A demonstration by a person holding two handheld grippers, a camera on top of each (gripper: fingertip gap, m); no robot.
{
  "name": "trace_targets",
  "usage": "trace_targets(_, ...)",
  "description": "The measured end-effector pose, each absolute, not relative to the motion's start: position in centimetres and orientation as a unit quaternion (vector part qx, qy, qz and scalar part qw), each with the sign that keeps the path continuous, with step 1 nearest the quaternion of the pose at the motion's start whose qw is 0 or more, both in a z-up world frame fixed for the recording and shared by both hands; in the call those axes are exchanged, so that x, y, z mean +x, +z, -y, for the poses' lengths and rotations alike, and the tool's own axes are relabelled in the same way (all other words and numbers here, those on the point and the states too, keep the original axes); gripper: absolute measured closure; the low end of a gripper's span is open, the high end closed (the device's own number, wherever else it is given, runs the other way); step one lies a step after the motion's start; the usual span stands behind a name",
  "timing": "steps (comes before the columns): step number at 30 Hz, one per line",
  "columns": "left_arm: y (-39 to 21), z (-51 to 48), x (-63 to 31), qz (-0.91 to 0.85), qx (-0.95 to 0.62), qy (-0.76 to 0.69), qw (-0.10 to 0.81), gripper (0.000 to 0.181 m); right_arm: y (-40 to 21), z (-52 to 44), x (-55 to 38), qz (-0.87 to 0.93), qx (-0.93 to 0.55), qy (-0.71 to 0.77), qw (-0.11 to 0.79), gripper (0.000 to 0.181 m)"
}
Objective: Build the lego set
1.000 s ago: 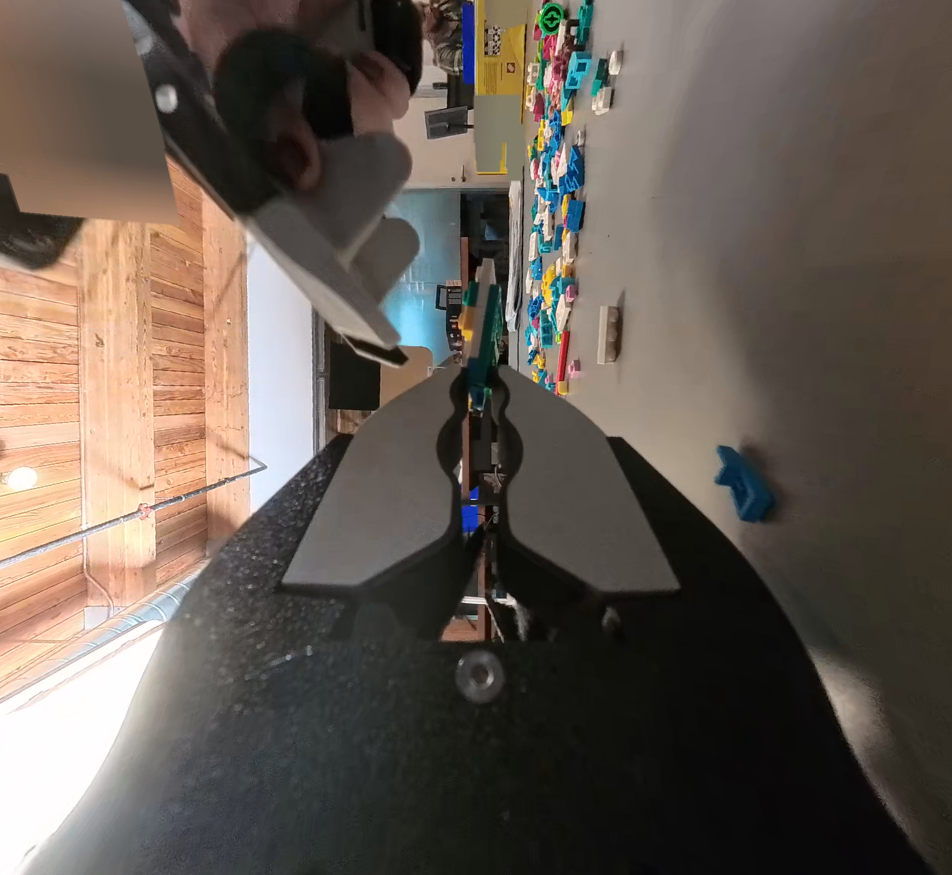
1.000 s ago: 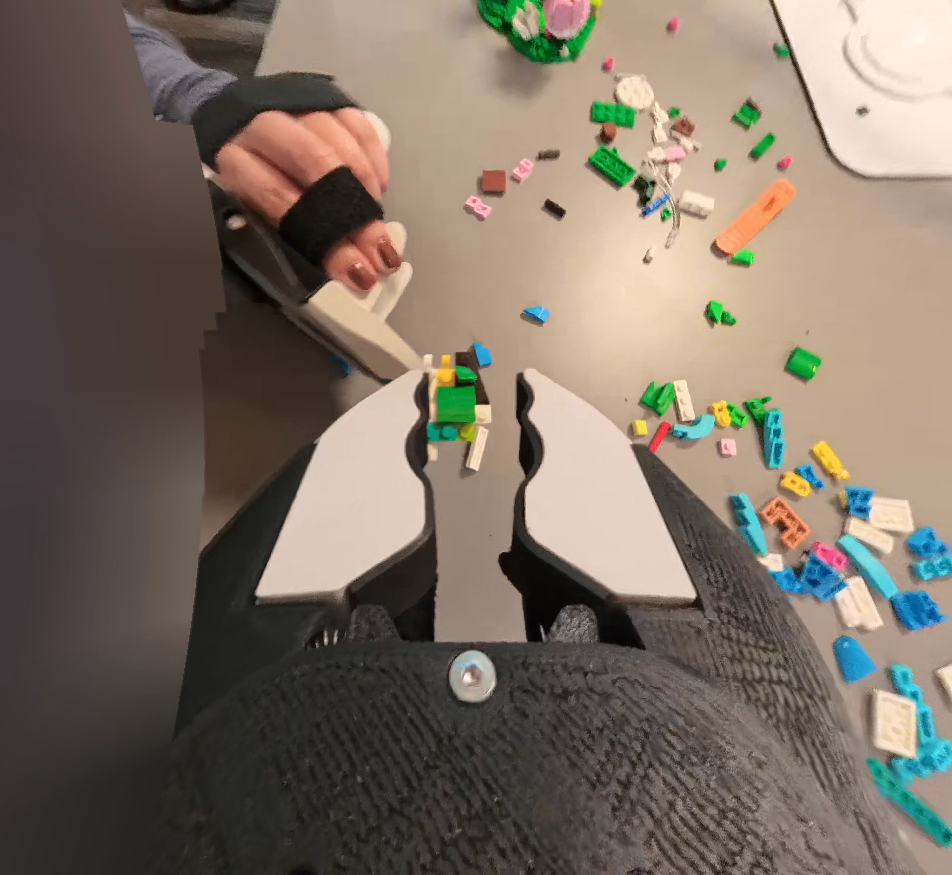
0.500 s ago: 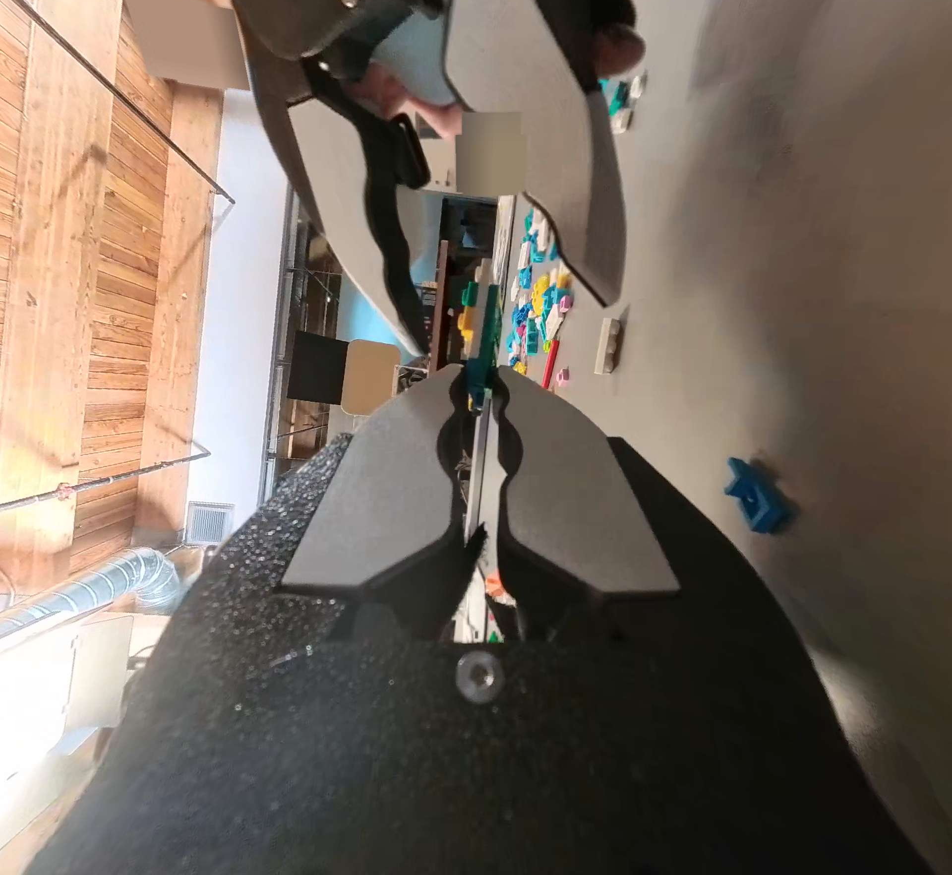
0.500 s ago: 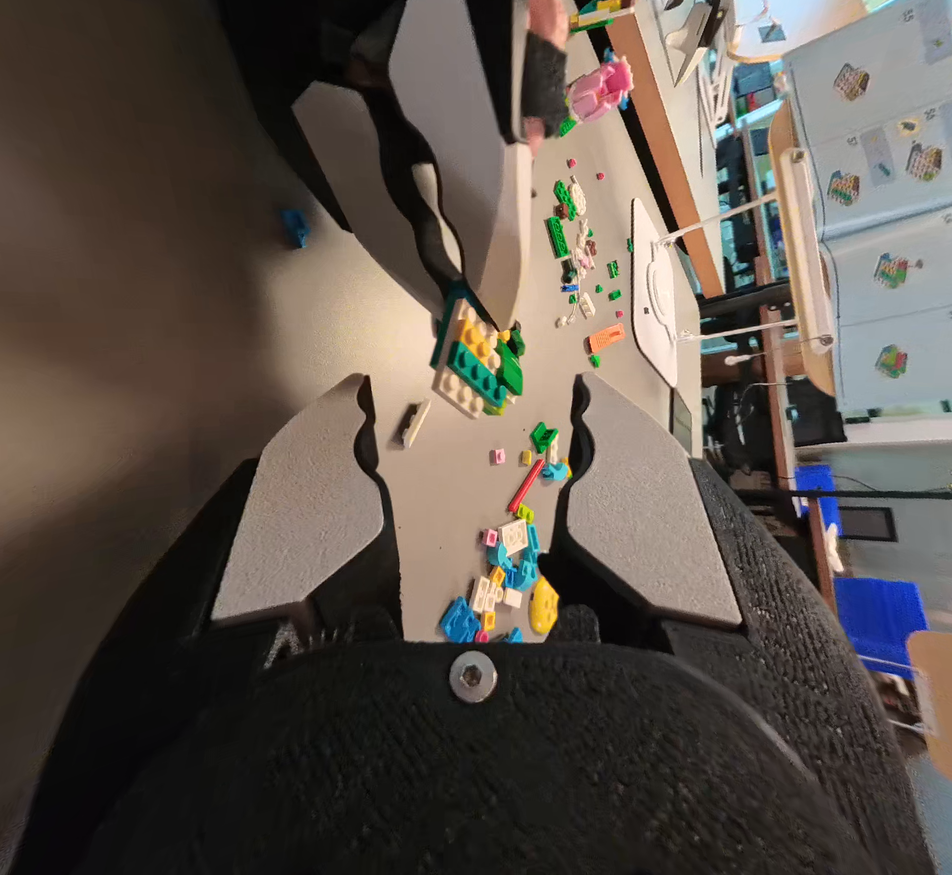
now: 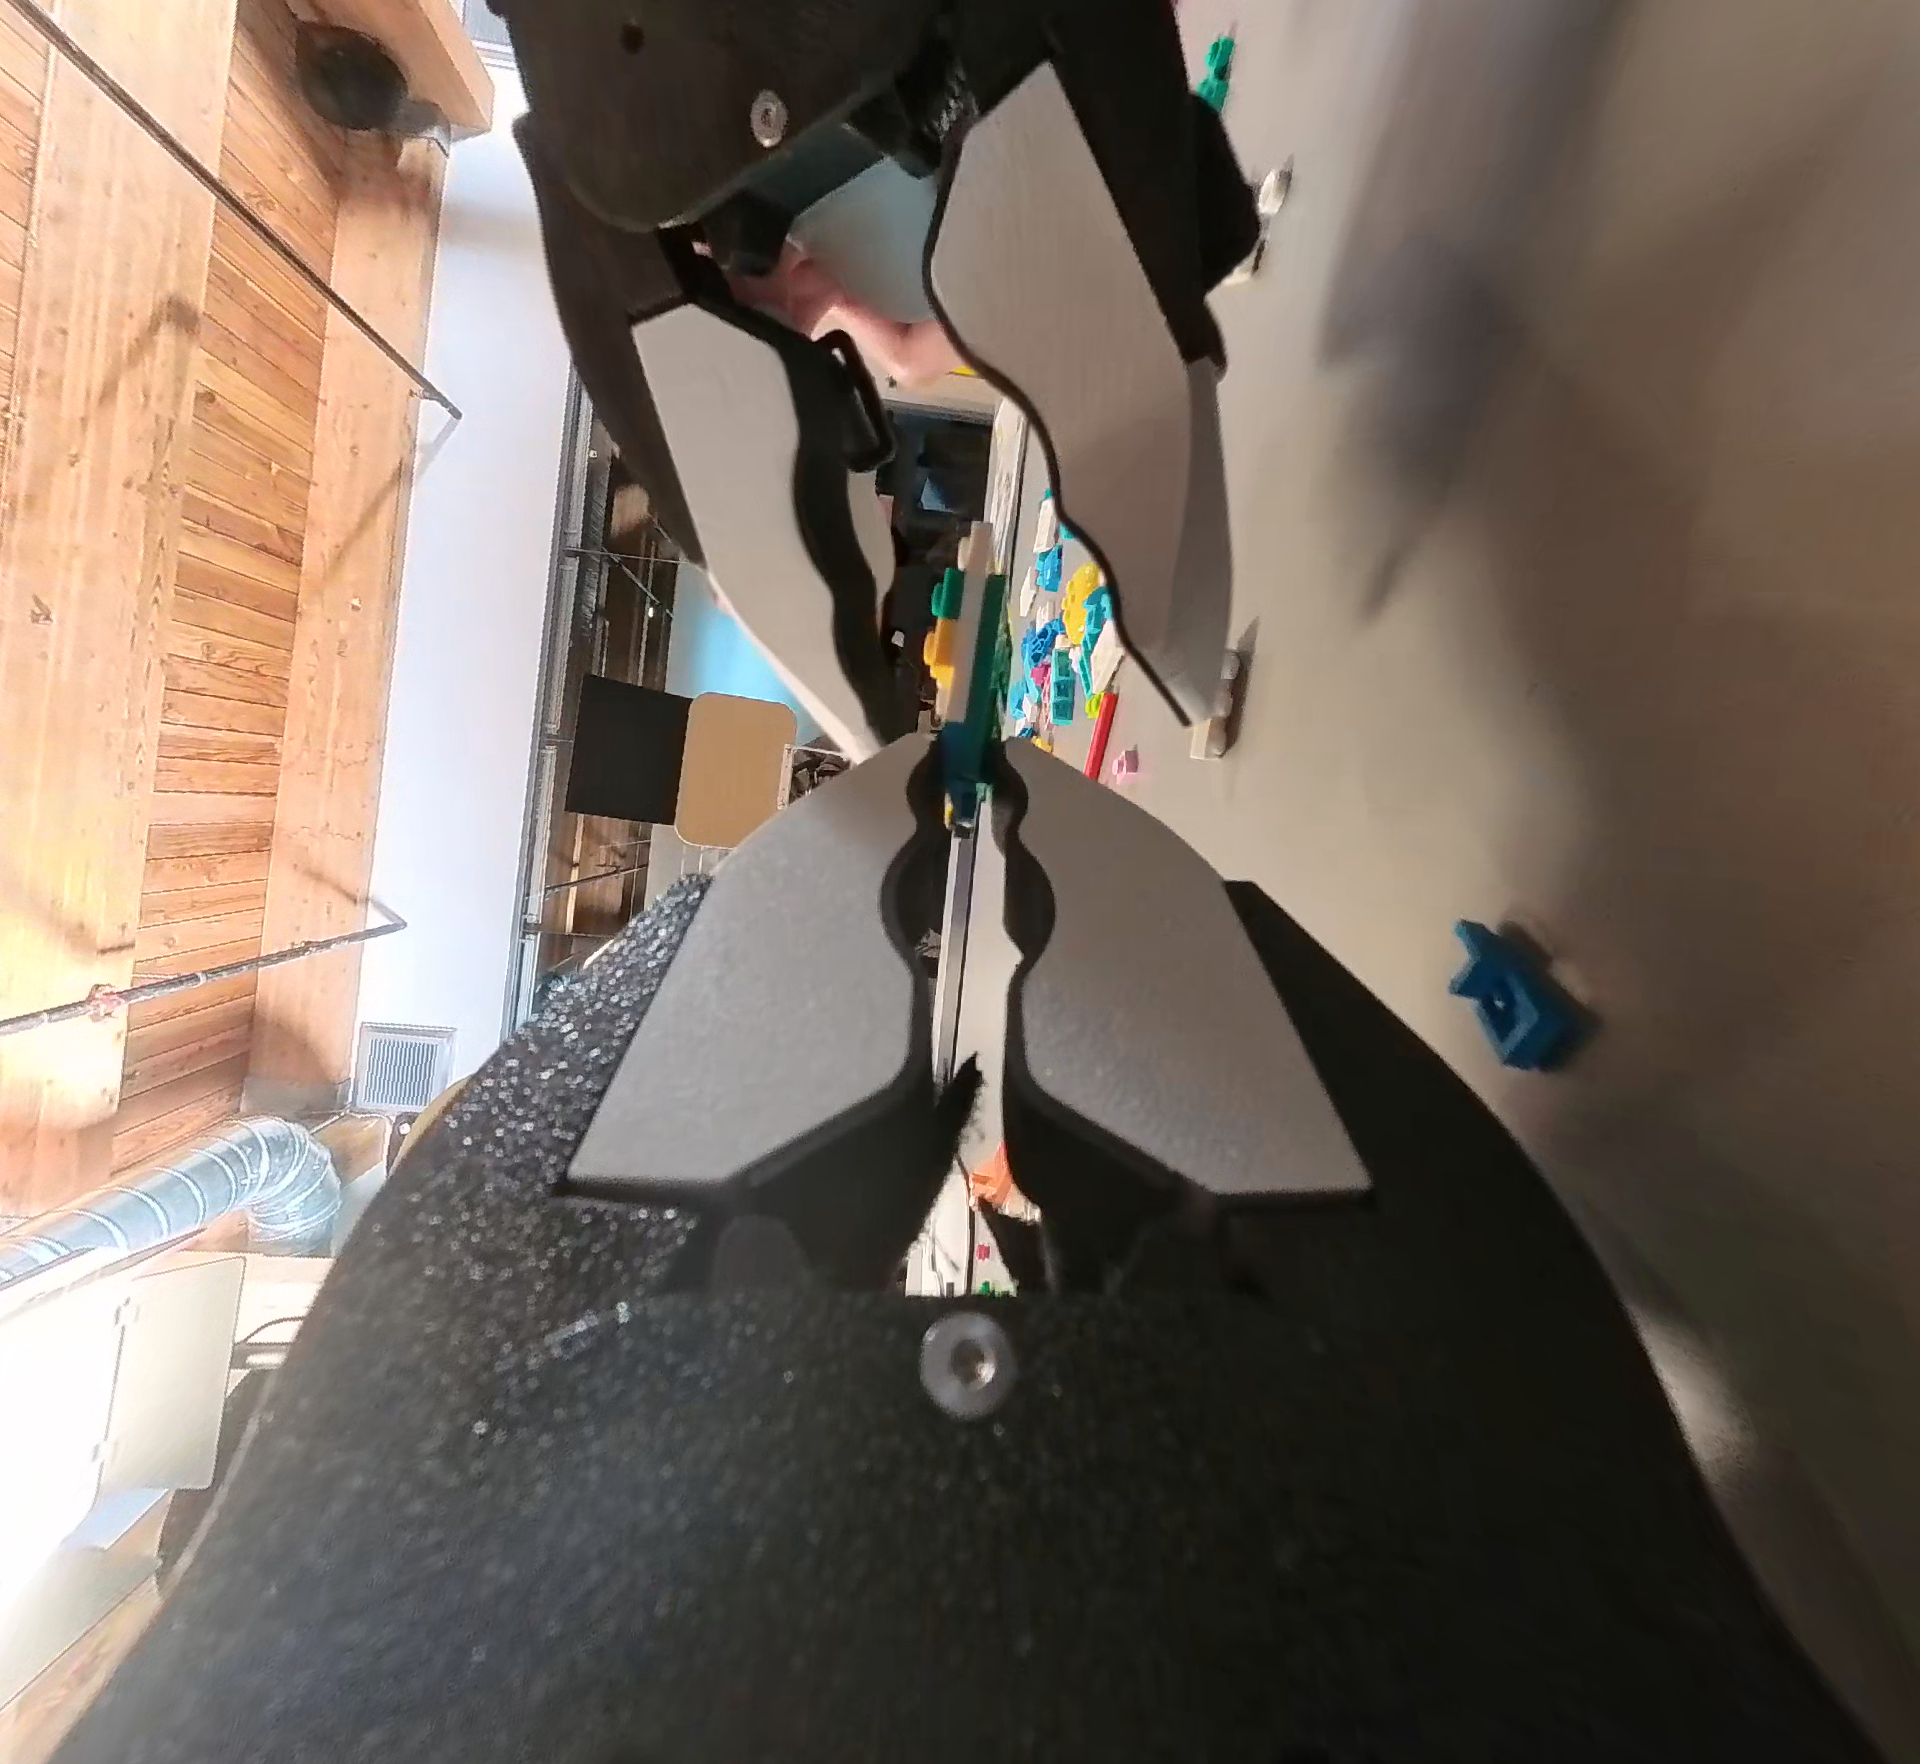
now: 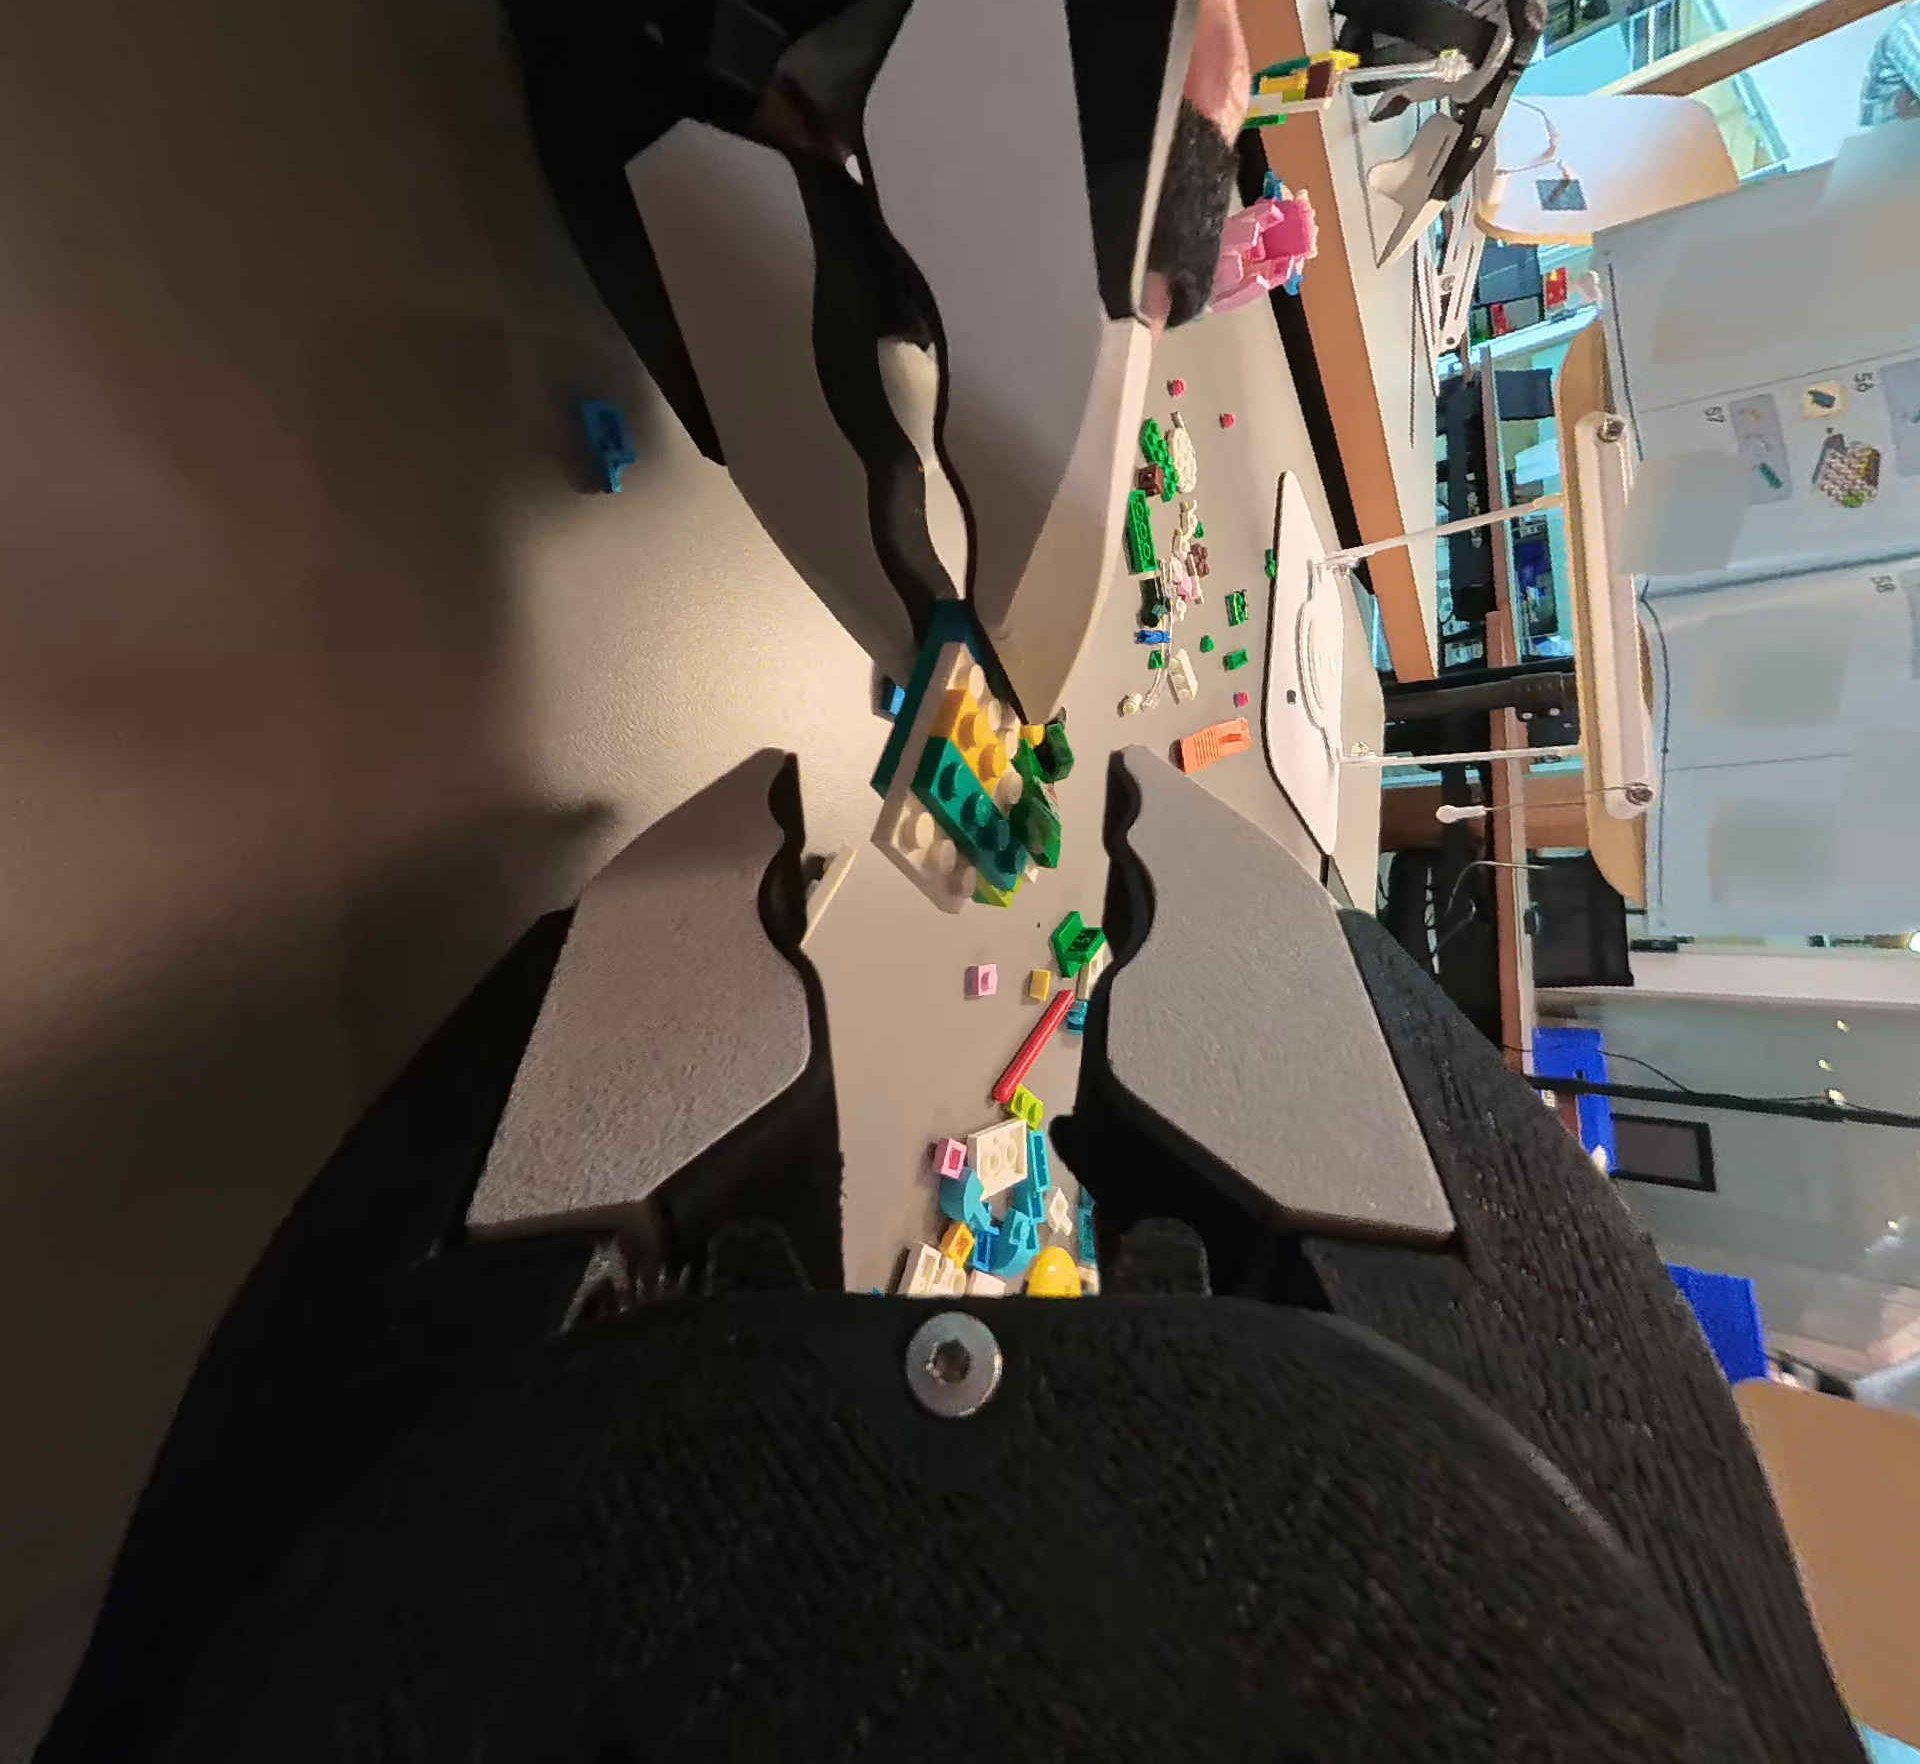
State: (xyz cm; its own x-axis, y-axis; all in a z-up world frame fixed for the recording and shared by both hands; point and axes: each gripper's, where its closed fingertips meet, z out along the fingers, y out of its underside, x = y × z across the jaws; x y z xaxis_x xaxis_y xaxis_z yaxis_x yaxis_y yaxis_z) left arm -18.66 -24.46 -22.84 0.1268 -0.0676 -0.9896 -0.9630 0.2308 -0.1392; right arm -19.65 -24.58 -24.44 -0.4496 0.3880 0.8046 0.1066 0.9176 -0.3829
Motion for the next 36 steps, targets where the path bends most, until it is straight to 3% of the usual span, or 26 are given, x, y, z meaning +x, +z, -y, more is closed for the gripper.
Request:
trace_targets(6,-22.89,24.49,-18.62,-0.534,-0.487,0.384,0.575,0.174,-24.14,24.46,-19.72,0.832,-0.134,0.112,0.526,0.148)
trace_targets(17,-23.16,24.61,-18.40,-0.536,-0.502,0.358,0.576,0.173,-23.90,24.19,-19.73,0.834,-0.087,0.031,0.544,0.168)
trace_targets(28,-23.27,24.70,-18.19,-0.540,-0.508,0.344,0.577,0.174,-24.12,24.33,-19.56,0.847,-0.094,0.052,0.520,0.168)
trace_targets(33,-23.20,24.74,-18.03,-0.544,-0.495,0.361,0.573,0.174,-24.05,23.94,-19.65,0.835,-0.134,0.060,0.530,0.149)
trace_targets(36,-23.11,24.67,-18.18,-0.540,-0.496,0.365,0.573,0.174,-23.76,23.88,-19.46,0.821,-0.130,0.054,0.554,0.149)
